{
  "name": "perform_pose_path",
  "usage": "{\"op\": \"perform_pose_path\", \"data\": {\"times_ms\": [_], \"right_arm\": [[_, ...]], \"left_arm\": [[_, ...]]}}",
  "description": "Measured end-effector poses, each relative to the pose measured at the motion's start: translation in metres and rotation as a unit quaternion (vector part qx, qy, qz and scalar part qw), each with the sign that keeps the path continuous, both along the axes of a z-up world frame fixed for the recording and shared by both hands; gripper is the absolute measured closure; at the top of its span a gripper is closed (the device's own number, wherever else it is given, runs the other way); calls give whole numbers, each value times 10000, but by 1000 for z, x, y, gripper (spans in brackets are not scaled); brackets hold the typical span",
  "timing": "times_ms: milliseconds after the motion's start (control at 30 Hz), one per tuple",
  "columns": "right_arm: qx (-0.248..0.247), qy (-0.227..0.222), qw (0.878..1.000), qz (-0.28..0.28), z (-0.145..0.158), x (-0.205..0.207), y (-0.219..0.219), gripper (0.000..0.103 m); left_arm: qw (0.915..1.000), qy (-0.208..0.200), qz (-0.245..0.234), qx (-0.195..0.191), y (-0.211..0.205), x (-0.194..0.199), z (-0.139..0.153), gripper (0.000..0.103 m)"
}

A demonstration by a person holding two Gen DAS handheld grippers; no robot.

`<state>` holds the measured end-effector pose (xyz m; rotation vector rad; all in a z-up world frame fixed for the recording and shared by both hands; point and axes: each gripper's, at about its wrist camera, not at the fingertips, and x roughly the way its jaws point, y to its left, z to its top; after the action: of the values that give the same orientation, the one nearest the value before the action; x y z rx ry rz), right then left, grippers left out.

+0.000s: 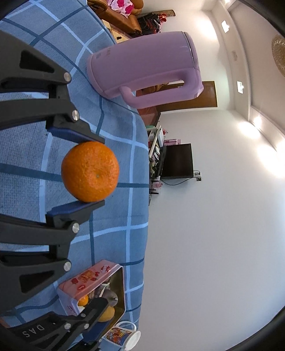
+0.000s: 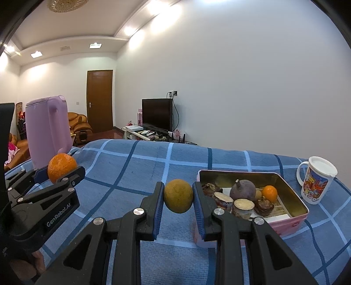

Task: Organize fruits
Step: 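Carry the orange and the yellow fruit over the pink tin with both tools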

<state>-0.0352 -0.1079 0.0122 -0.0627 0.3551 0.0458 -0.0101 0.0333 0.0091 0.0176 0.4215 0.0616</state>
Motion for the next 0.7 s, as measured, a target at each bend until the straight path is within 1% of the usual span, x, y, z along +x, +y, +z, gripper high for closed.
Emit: {"op": "perform_pose_path", "data": {"times_ms": [700], "right_arm": [[-101,-46,9997,-215,1,-13,-37,75]], "left_arm": [[9995,64,-300,38,-37,-14,1,53]]}}
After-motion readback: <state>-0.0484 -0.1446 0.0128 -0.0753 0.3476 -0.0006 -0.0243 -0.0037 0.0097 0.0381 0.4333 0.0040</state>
